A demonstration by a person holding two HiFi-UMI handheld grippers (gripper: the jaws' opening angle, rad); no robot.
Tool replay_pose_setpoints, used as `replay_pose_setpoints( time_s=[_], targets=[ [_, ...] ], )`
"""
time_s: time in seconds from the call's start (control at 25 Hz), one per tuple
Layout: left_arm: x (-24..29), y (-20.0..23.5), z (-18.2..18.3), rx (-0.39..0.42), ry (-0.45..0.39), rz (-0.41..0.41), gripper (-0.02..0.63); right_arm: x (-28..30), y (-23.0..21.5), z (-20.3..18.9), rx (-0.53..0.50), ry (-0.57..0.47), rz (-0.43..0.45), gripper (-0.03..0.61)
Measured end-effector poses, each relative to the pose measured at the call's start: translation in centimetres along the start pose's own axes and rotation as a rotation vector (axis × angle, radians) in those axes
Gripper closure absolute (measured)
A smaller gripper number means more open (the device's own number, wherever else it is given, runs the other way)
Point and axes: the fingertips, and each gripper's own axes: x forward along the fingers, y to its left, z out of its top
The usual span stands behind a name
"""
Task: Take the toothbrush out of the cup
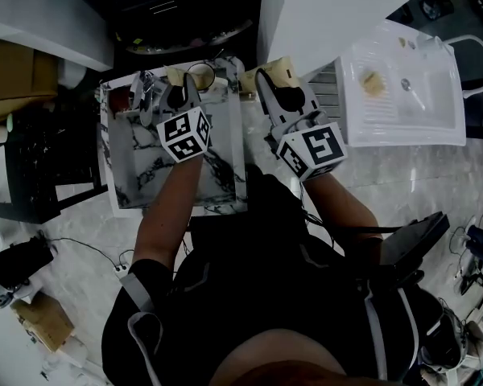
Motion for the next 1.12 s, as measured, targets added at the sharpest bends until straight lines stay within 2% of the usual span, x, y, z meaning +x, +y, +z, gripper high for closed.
replay_pose_setpoints(
  time_s=[0.12, 0.64, 0.8, 1.12],
  targets=[
    [-1.2, -0.6, 1.9, 0.037, -0.041, -0.017, 0.58, -0.5, 0.5, 1.1, -0.007, -0.003, -0.007, 0.529],
    [-8.6, -1.2, 9.7, 0.05, -0.158, -0.12, 0.581, -1.3, 3.8, 4.9, -0.025, -0.025, -0.068, 0.529],
    [-11.1, -0.7, 11.2, 0.078, -0.162, -0.117, 0.582, -1.4, 5.4, 5.2, -0.029, -0.022, -0.069, 0.528],
    [-16.2, 0.5, 13.4, 0.058, -0.203, -0.16, 0.583, -1.5, 9.3, 6.1, -0.047, -0.024, -0.056, 0.528]
  ],
)
